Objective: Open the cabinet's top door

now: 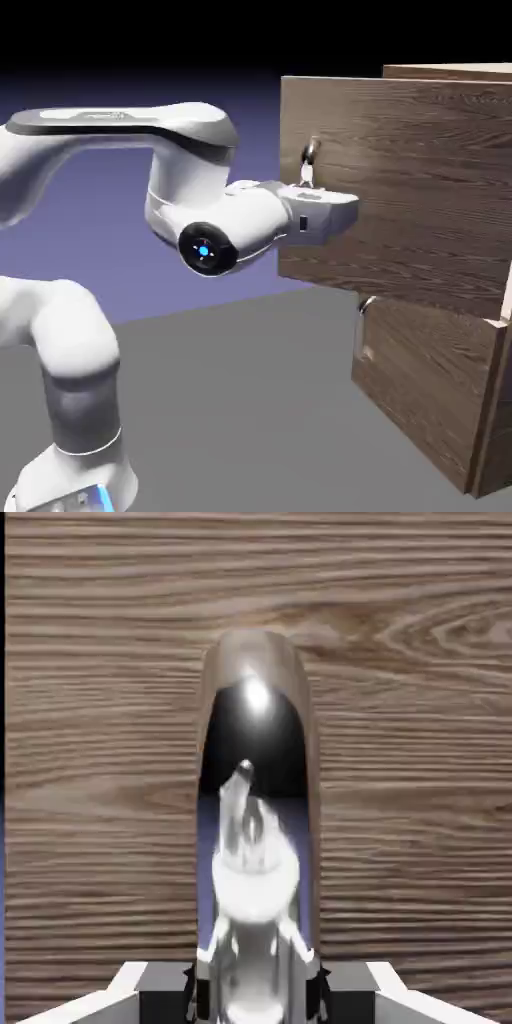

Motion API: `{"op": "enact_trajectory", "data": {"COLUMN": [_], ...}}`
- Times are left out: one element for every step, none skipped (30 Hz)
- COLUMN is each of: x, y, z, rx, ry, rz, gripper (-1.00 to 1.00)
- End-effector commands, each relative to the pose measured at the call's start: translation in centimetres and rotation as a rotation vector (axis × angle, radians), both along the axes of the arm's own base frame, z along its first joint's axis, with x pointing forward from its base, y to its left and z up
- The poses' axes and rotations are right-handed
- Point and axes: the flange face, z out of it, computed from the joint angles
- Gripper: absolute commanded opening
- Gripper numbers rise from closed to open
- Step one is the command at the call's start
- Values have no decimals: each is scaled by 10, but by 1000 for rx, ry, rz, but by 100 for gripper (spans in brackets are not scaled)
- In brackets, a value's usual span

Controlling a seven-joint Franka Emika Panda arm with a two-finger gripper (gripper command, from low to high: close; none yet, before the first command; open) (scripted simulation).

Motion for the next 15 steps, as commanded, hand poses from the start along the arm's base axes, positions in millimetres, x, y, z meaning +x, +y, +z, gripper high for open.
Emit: {"op": "enact_trajectory", "data": {"x": [-3, -6, -8, -11, -13, -16, -18, -19, -21, -22, -24, -25, -25, -26, -26], "y": [-8, -15, -23, -31, -39, -47, -55, -64, -73, -82, -91, -100, -110, -119, -129], "z": [0, 0, 0, 0, 0, 0, 0, 0, 0, 0, 0, 0, 0, 0, 0], "rx": [1, 1, 1, 1, 1, 1, 1, 1, 1, 1, 1, 1, 1, 1, 1], "ry": [0, 0, 0, 0, 0, 0, 0, 0, 0, 0, 0, 0, 0, 0, 0], "rz": [23, 47, 71, 95, 120, 145, 171, 197, 223, 250, 278, 305, 333, 361, 389], "gripper": [-100, -100, -100, -100, -100, -100, -100, -100, -100, -100, -100, -100, -100, -100, -100]}}
